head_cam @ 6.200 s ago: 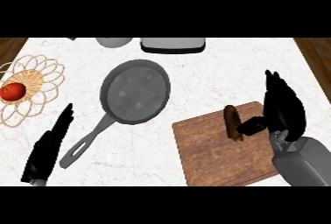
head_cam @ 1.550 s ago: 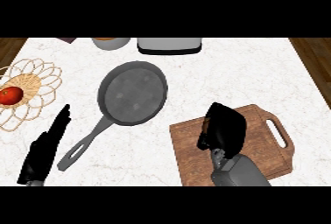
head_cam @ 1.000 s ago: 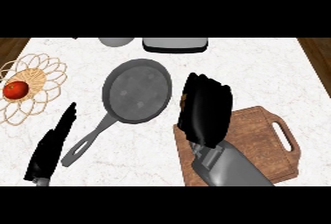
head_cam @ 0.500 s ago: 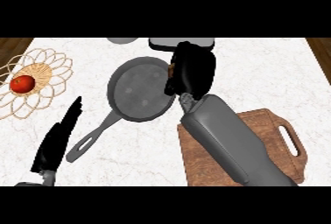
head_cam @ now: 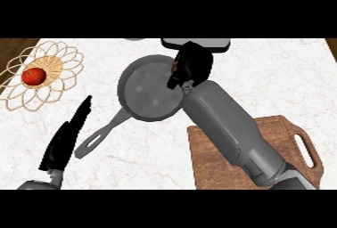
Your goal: Pick the sweet potato from the cutting board and place it in the pan
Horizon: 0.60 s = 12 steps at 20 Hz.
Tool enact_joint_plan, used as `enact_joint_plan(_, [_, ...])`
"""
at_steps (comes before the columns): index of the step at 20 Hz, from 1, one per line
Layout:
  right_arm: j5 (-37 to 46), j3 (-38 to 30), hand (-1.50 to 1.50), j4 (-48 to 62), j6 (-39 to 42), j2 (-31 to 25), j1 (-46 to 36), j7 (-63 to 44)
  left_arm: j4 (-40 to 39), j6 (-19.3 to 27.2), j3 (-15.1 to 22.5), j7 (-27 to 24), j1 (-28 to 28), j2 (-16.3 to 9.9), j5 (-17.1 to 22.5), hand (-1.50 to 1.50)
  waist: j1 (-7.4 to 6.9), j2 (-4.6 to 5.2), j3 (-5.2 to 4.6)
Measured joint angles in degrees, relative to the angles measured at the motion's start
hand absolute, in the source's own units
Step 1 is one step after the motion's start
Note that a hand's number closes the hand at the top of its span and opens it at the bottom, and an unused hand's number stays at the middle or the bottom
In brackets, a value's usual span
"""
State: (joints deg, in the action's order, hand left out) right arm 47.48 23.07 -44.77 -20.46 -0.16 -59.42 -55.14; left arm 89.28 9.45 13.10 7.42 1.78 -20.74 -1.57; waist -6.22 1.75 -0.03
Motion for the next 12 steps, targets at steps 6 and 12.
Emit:
enact_joint_plan(6, [-11.3,-3.2,-1.50,6.7,-3.4,0.1,-0.4,4.3,0.3,-0.7,0.9,0.1,1.3,0.6,-0.5,0.00,-2.24,0.79,0.12])
enact_joint_plan(12, [-23.1,-7.4,-1.50,7.9,-11.1,0.1,1.2,10.4,0.1,-1.3,1.3,0.6,2.6,0.9,-0.5,0.00,-3.32,1.10,0.22])
